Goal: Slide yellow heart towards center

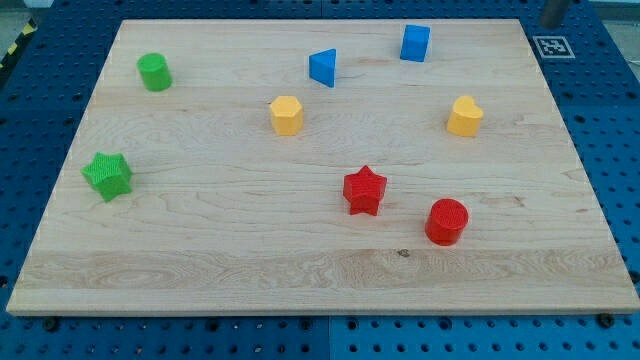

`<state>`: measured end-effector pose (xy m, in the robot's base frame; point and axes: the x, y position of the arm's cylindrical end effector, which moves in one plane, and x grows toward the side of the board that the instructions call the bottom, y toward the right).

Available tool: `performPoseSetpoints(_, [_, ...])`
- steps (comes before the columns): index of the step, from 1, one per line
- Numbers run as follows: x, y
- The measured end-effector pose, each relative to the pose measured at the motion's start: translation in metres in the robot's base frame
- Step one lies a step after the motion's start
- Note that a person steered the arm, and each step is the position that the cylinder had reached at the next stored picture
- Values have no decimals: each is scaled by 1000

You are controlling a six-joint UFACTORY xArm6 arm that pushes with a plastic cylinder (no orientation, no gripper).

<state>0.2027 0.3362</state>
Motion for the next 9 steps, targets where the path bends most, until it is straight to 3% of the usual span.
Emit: performPoseSetpoints(9, [32, 0])
